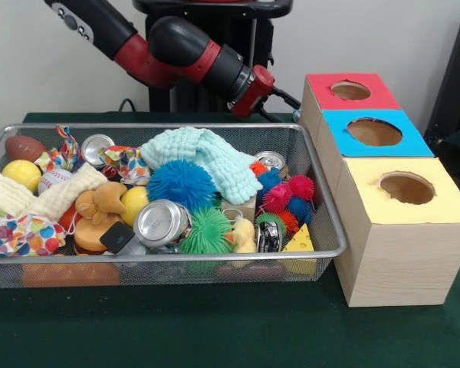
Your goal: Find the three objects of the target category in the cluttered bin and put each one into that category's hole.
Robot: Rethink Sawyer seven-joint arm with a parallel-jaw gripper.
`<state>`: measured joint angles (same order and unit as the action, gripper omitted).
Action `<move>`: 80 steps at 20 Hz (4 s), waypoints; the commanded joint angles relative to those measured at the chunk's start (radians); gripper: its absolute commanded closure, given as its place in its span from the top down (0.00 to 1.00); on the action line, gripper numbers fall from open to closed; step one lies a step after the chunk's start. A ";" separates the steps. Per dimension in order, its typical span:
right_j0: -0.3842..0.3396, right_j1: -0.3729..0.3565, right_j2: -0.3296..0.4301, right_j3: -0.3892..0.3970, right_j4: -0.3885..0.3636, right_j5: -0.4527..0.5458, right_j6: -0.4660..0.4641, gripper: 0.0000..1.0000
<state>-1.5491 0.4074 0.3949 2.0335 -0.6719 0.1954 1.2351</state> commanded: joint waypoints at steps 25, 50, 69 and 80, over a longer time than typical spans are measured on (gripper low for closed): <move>0.039 0.252 -0.180 -0.081 -0.103 0.090 -0.044 1.00; 0.127 0.166 -0.155 -0.028 -0.112 -0.014 0.010 0.00; 0.370 -0.451 -0.008 0.217 0.017 0.127 0.066 0.00; 0.366 -0.455 0.009 0.208 0.013 0.150 0.071 0.00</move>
<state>-1.1966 -0.0203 0.3723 2.3033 -0.6895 0.2604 1.2351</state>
